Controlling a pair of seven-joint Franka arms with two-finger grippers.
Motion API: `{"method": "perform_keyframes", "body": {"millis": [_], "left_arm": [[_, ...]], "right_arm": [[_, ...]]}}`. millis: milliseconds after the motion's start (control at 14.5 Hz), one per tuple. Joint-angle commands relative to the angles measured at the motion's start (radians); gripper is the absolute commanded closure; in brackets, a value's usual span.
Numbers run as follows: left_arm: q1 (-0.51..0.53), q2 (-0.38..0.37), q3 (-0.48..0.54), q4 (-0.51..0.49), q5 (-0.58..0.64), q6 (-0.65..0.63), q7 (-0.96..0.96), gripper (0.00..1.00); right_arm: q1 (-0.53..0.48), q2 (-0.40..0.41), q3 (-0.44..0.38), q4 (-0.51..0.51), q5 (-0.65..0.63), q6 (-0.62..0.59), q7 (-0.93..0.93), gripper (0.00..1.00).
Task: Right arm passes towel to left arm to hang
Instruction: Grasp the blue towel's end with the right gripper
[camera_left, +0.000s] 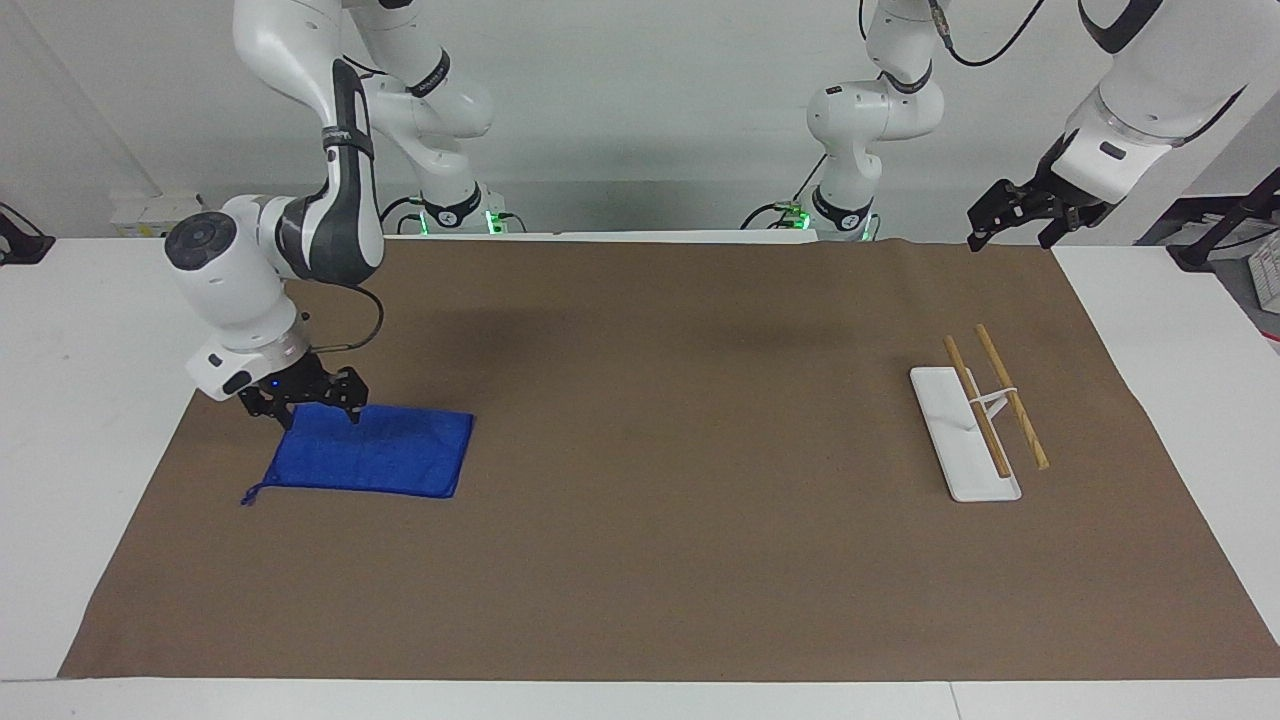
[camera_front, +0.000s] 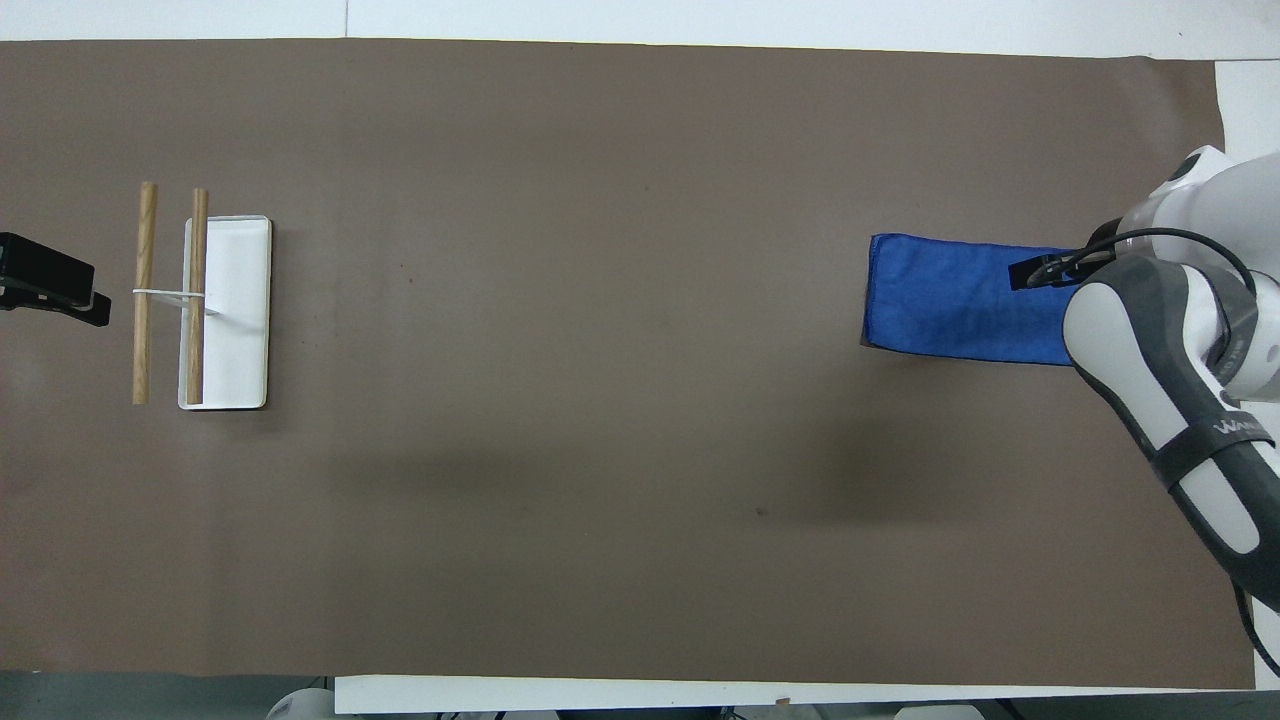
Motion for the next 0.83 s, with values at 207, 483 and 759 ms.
{"method": "perform_keyframes", "body": {"millis": [207,483,759], "left_arm": [[-0.002,-0.025,0.009,-0.027,-0.010,0.003,-0.007,0.00],[-0.002,-0.025,0.009,-0.027,-0.010,0.003,-0.007,0.00],[-0.002,-0.025,0.009,-0.027,-0.010,0.003,-0.007,0.00]], "right_arm": [[-0.011,0.049,0.006,-0.129,0.006,0.212,-0.002,0.01],[-0.011,0.049,0.006,-0.140,0.006,0.213,-0.004,0.14],[-0.011,0.049,0.006,-0.142,0.006,0.206,-0.068,0.81]]}}
